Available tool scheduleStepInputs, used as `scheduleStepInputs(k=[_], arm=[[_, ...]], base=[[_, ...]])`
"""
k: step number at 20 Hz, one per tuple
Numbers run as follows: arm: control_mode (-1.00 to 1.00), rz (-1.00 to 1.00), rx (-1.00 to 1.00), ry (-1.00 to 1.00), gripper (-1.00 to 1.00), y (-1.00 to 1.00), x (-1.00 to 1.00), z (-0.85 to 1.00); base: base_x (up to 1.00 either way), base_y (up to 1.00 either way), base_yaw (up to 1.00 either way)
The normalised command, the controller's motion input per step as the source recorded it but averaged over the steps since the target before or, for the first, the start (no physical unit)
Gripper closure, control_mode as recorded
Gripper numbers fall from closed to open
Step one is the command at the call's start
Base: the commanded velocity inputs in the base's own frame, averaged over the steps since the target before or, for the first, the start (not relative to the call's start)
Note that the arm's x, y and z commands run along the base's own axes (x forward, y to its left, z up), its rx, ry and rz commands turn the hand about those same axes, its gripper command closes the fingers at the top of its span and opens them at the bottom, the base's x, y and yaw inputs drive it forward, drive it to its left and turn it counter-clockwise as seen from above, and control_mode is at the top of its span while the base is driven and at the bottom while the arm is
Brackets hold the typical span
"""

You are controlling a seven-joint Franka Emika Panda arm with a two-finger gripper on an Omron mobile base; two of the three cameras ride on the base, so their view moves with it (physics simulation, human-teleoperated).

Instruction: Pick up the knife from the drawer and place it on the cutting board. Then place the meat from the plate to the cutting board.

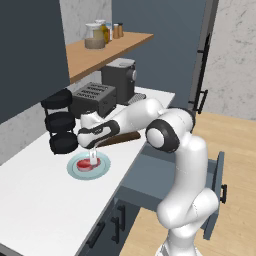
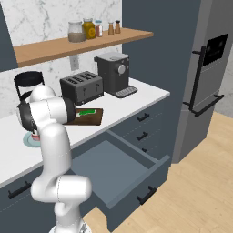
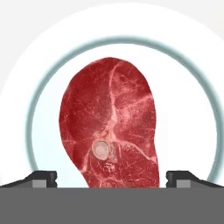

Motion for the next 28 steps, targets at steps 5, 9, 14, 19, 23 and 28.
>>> scheduleStepInputs(k=[5,9,14,19,23,28], arm=[[-1.0,0.0,0.0,0.05,-1.0,-0.06,0.0,-0.05],[-1.0,0.0,0.0,0.1,-1.0,-0.16,0.0,0.0],[-1.0,-0.02,0.0,0.0,-1.0,-0.01,0.0,-0.09],[-1.0,0.0,-0.01,-0.06,-1.0,0.0,-0.01,-0.26],[-1.0,0.0,0.0,-0.05,-1.0,0.02,0.0,-0.22],[-1.0,0.0,0.0,-0.02,-1.0,0.02,0.0,0.0]], base=[[0.0,0.0,0.0],[0.0,0.0,0.0],[0.0,0.0,0.0],[0.0,0.0,0.0],[0.0,0.0,0.0],[0.0,0.0,0.0]])
